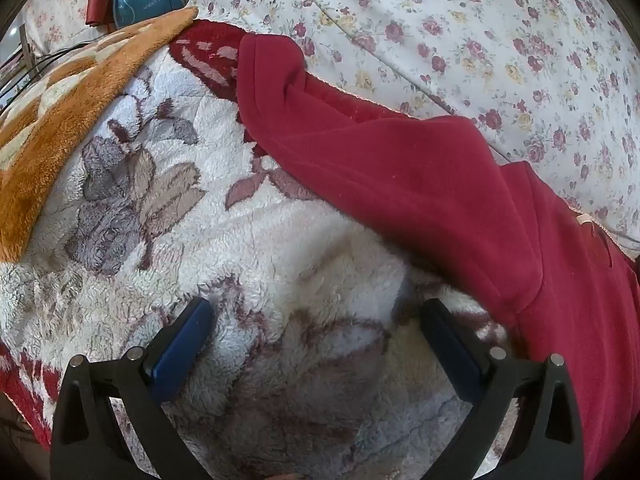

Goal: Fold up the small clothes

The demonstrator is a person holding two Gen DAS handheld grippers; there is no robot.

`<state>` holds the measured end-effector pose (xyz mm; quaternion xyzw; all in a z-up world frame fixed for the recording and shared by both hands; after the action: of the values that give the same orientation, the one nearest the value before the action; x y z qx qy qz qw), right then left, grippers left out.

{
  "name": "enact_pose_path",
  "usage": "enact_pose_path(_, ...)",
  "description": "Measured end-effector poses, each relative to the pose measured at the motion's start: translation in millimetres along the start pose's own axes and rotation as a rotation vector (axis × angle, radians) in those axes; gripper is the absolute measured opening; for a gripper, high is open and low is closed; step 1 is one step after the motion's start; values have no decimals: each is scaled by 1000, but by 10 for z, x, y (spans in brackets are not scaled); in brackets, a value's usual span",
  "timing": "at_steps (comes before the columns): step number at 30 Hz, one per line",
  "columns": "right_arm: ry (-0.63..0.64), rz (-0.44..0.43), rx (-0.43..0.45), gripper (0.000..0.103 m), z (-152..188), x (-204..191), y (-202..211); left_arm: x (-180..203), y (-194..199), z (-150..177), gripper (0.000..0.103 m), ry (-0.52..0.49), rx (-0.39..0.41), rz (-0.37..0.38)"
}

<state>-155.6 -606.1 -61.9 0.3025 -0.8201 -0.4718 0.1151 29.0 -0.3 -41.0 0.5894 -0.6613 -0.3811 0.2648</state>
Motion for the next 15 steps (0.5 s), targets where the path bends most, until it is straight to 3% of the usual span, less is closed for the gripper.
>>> enact_pose_path(8,18,-22,-47,103,96,11,144,3,32,36,103,2,-4,2)
enact_pose_path(13,62,-12,-96,103,458,46,518,28,226,202,103,-22,-38,24)
enact_pose_path(15,3,-63,-121,103,594,94,733,51,300,220,103,-23,-83,42)
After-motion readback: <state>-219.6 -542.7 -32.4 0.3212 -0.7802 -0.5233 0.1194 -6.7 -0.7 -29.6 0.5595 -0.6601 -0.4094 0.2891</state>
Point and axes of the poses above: each gripper's, at about its wrist camera, not at the fingertips, and y roughly against the way its jaws point, x to its right, z to its underside, the point moved 5 cm from there along -y, roughly the way its jaws point, and after that the axes turned 13 degrees about -y, right-handed, at the moved point
